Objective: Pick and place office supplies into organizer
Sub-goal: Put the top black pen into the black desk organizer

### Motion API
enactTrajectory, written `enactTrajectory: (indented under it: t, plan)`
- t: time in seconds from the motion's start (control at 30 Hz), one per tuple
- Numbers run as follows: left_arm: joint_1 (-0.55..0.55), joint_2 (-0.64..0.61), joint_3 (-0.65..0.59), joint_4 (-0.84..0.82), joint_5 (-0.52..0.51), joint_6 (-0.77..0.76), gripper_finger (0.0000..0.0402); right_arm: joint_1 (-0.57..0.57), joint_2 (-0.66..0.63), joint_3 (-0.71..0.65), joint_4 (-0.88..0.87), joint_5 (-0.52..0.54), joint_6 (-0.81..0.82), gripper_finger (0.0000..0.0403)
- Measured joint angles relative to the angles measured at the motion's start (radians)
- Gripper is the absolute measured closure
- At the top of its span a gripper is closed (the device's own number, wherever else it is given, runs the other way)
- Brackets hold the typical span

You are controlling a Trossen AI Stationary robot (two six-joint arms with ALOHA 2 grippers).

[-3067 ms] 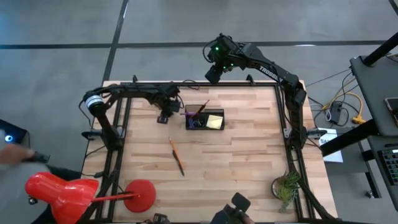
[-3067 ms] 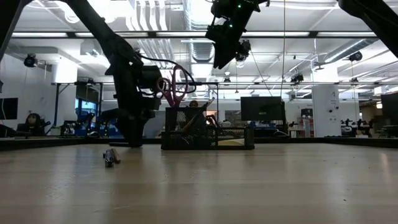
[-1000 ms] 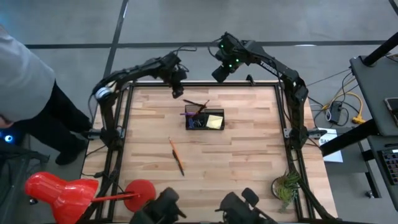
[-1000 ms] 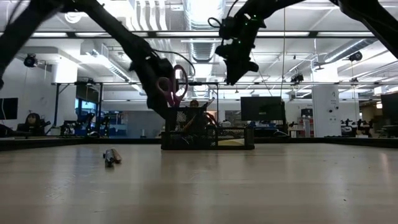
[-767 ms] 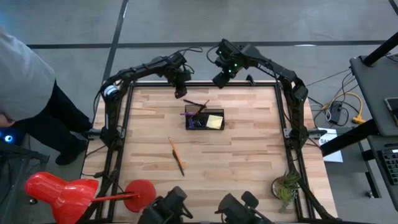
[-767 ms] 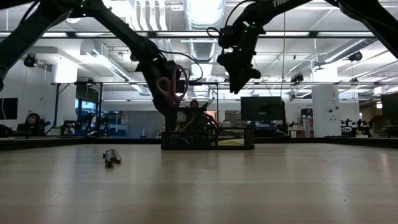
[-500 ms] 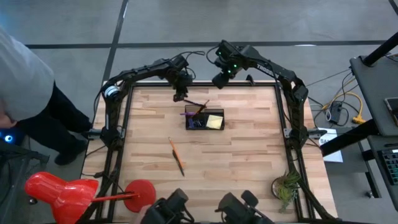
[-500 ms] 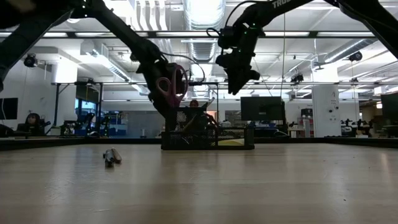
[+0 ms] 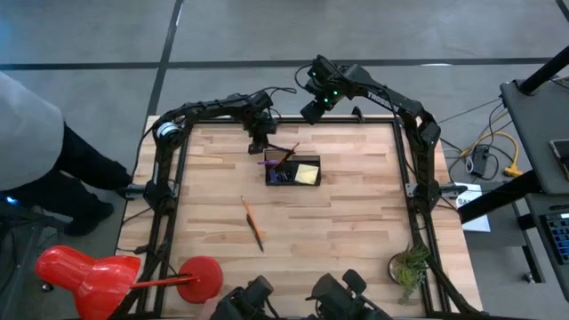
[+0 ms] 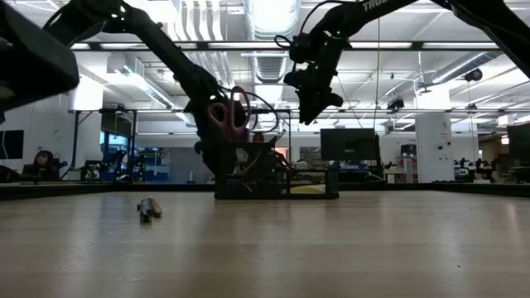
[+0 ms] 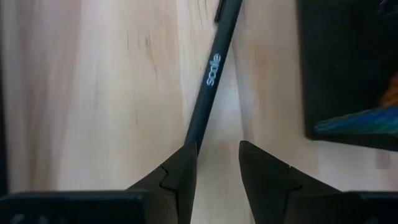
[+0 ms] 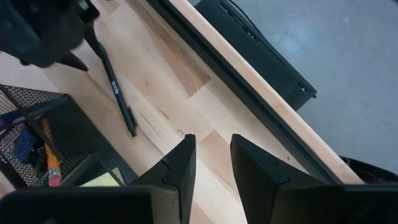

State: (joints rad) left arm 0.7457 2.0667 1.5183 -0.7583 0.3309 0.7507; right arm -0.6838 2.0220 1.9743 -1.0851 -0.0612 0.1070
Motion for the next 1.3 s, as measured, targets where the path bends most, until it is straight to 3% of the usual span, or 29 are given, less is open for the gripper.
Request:
enactTrajectory:
  t: [0.3,0.63,0.87,1.3]
  plan:
    - [-0.006,0.025,-0.007,0.025,-0.12,-0.005,0.0302,0.0,0.0,0.0,0.0,0.0,0.008,0.0319]
    - [-0.008,0.021,-0.05,0.034,-0.15,-0.017,0.039,-0.004,0.0,0.0,0.016,0.002,0.006,0.0318]
    - [-0.009,0.021,-0.05,0.011,-0.158,-0.064,0.039,-0.004,0.0,0.0,0.019,0.001,0.006,0.0327]
    - [-0.008,-0.049,-0.095,-0.211,-0.194,-0.221,0.0392,-0.004,0.0,0.0,0.023,0.0,-0.017,0.0331]
